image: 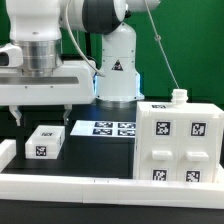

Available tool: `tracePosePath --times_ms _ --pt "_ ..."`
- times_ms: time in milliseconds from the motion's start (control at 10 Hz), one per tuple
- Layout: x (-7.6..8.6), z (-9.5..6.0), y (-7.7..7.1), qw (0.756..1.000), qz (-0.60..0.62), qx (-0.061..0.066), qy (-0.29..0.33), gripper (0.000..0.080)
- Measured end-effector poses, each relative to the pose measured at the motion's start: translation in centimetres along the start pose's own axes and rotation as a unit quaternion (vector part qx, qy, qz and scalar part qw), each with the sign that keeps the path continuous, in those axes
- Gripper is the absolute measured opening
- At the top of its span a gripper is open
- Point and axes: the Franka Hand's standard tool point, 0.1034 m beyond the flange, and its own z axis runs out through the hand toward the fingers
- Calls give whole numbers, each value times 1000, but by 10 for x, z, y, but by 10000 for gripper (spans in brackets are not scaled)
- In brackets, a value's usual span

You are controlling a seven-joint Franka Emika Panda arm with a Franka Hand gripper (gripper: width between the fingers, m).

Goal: Assemble cabinet

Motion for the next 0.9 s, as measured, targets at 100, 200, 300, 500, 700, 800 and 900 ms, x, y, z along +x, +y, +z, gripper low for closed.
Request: tracePosePath --times_ms 100,200,300,500,700,800,900 --pt "-2 1 1 1000 3 3 1 649" --pt "-3 4 0 1000 2 1 3 649" --pt "-5 8 0 1000 4 0 5 649" --pt "-5 17 -1 1000 1 -5 6 649" --pt "-8 25 -2 1000 0 -4 0 649" --pt "-9 29 -5 1000 -1 -4 -3 649" --pt "-9 32 -8 1000 -3 -3 -7 649"
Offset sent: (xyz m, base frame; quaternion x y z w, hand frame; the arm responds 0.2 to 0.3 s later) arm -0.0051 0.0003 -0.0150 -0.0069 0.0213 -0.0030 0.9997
